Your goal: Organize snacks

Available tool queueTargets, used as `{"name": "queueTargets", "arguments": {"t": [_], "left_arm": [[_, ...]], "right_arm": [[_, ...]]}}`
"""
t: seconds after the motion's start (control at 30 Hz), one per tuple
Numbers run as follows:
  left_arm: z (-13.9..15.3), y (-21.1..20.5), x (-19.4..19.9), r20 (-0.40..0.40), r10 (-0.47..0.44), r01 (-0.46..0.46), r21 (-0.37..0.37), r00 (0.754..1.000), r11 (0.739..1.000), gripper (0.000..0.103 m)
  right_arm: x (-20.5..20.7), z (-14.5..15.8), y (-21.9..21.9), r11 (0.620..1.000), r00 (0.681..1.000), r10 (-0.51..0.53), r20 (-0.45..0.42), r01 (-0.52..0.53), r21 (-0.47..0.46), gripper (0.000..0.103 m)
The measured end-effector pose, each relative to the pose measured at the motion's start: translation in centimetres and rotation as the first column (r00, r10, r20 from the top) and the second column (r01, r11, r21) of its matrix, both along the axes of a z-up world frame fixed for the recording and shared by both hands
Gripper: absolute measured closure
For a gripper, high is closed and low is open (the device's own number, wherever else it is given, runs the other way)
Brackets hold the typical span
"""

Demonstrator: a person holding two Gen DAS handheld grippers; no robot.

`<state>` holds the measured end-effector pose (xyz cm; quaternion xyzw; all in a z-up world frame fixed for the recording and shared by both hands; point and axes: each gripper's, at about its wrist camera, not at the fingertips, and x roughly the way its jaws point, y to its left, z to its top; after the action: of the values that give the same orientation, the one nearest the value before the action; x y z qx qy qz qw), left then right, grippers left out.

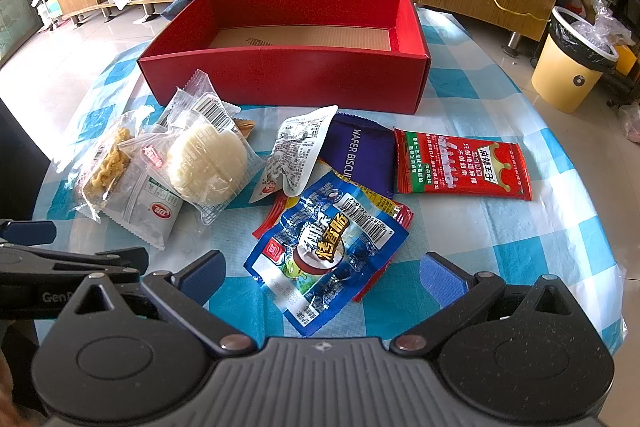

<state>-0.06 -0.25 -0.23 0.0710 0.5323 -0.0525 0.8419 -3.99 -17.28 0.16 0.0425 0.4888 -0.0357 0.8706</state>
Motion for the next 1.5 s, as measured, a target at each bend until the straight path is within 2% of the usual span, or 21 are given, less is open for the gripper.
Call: {"name": "queueTargets", "arguments": {"t": [1.13,1.4,1.5], "left_arm": [[0.0,-0.1,0.0,0.002,0.001,-0.001,0.000,1.000,1.000,0.004],[0.9,0.1,0.7,0.031,0.006,-0.006,-0.006,1.000,1.000,0.005],[1.4,0.5,1.0,0.051,0.009,-0.008,-0.007,0.999,1.000,0.005]], "right_arm": [[0.0,0.1,0.1,1.000,1.000,0.002,0.005,-0.002,0.000,0.003],[1.0,0.9,0.1,1.000,1.000,0.017,0.026,-0.018,0.023,0.003],[1.6,1.6,0.1,0.998,0.997,0.057,0.051,-0.059,0.037,0.003]]}}
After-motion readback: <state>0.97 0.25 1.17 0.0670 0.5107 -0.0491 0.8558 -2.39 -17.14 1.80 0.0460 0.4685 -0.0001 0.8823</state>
